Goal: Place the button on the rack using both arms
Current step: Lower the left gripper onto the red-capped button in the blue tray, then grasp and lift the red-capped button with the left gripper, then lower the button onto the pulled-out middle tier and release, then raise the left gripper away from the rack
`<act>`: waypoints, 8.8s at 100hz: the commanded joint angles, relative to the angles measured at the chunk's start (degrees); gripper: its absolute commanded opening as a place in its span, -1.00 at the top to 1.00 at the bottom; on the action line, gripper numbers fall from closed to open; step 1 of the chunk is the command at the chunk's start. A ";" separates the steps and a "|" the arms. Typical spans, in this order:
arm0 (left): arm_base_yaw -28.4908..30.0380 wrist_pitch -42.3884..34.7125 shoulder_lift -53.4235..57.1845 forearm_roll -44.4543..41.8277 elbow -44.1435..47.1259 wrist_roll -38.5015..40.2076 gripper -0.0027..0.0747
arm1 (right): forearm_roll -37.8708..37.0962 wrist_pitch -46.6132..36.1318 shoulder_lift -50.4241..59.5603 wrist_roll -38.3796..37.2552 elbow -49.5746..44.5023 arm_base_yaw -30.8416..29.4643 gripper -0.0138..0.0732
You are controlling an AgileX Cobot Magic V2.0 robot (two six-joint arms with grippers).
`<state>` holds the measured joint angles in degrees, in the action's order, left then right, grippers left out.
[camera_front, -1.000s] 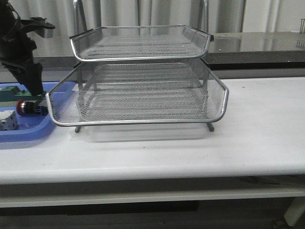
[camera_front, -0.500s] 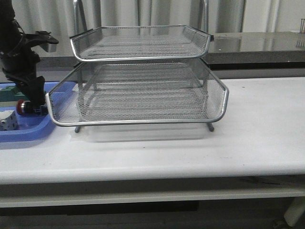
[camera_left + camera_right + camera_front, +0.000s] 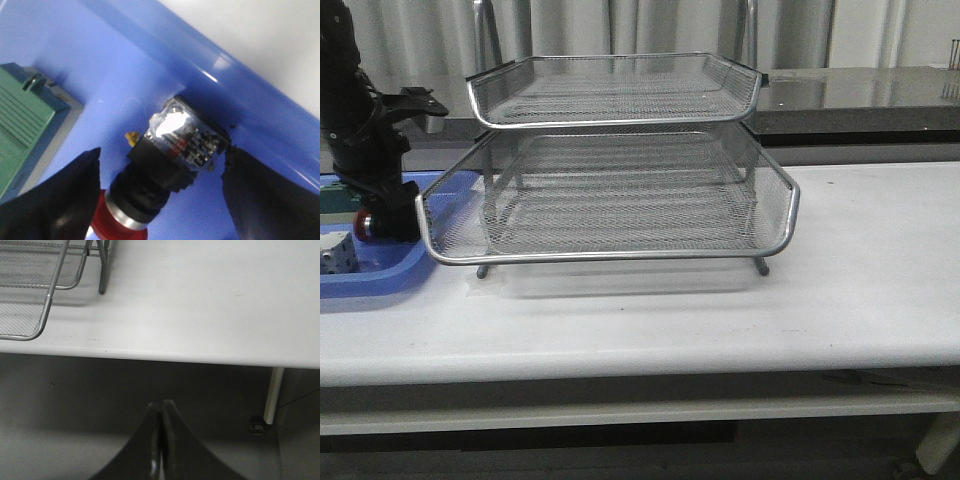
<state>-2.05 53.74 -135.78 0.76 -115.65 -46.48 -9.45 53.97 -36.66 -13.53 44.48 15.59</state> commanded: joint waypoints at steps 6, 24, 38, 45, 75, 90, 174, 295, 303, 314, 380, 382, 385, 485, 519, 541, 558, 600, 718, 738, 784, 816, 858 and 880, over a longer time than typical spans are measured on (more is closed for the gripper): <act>-0.19 -2.42 3.26 0.40 -2.34 0.12 -0.36 | -1.38 -3.10 0.04 -0.15 1.38 -0.25 0.84; -0.19 -3.01 3.13 0.40 -2.59 0.12 -0.36 | -1.38 -3.10 0.04 -0.15 1.38 -0.25 0.84; -0.19 -3.14 3.13 0.40 -2.59 0.12 -0.36 | -1.38 -3.10 0.04 -0.15 1.38 -0.25 0.84; -0.19 -3.25 3.01 0.40 -2.59 0.12 -0.36 | -1.38 -3.10 0.04 -0.15 1.38 -0.25 0.84; -0.19 -2.31 1.43 0.62 -2.59 0.12 -0.36 | -1.38 -3.10 0.04 -0.15 1.38 -0.25 0.84; -0.19 -2.31 1.43 0.62 -2.59 0.12 -0.36 | -1.38 -3.10 0.04 -0.15 1.38 -0.25 0.84; -0.19 14.74 1.43 1.63 -17.12 4.16 0.97 | -1.38 -3.10 0.04 -0.15 1.38 -0.25 0.84; -4.88 19.04 33.40 0.26 0.88 16.64 0.97 | -1.38 -3.10 0.04 -0.15 1.38 -0.25 0.84; -5.52 19.04 36.81 0.37 4.14 16.78 0.97 | -1.38 -3.10 0.04 -0.15 1.38 -0.25 0.84; -7.21 19.04 41.62 0.96 8.81 16.78 0.97 | -1.38 -3.10 0.04 -0.15 1.38 -0.25 0.84; -25.35 12.28 47.53 4.58 20.42 16.78 0.97 | -1.38 -3.10 0.04 -0.15 1.38 -0.25 0.84; -25.58 11.62 47.40 4.58 20.58 16.78 0.97 | -1.38 -3.10 0.04 -0.15 1.38 -0.25 0.84; -26.12 11.01 47.11 4.58 20.66 16.78 0.97 | -1.38 -3.10 0.04 -0.15 1.38 -0.25 0.84; -31.12 1.06 30.45 4.57 20.33 16.59 0.76 | -1.38 -3.10 0.04 -0.15 1.38 -0.25 0.84; -31.12 0.90 30.45 4.57 20.33 16.59 -0.17 | -1.38 -3.10 0.04 -0.15 1.38 -0.25 0.84; -31.12 0.90 30.45 4.69 20.33 16.59 -0.17 | -1.38 -3.10 0.04 -0.15 1.38 -0.25 0.84; -31.12 3.25 30.45 4.58 18.59 16.59 -0.17 | -1.38 -3.10 0.04 -0.15 1.38 -0.25 0.84; -31.12 19.00 34.01 4.18 10.92 20.08 -0.13 | -1.38 -3.10 0.04 -0.15 1.38 -0.25 0.84; -9.45 -22.92 77.77 1.75 58.50 36.65 0.02 | -1.38 -3.10 0.04 -0.15 1.38 -0.25 0.84; -6.51 -33.93 88.57 1.85 70.71 38.04 0.02 | -1.38 -3.10 0.04 -0.15 1.38 -0.25 0.84; -4.31 -44.79 110.22 2.75 88.46 38.18 0.02 | -1.38 -3.10 0.04 -0.15 1.38 -0.25 0.84; -4.31 -49.68 119.96 4.72 95.62 38.18 0.02 | -1.38 -3.10 0.04 -0.15 1.38 -0.25 0.84; -4.31 -50.02 120.38 4.72 96.43 38.18 0.14 | -1.38 -3.10 0.04 -0.15 1.38 -0.25 0.84; -4.31 -50.36 120.38 4.72 96.43 38.18 0.80 | -1.38 -3.10 0.04 -0.15 1.38 -0.25 0.84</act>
<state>-6.57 8.32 -14.97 4.81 -17.71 -8.96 -9.48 53.97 -36.66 -13.66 44.48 15.59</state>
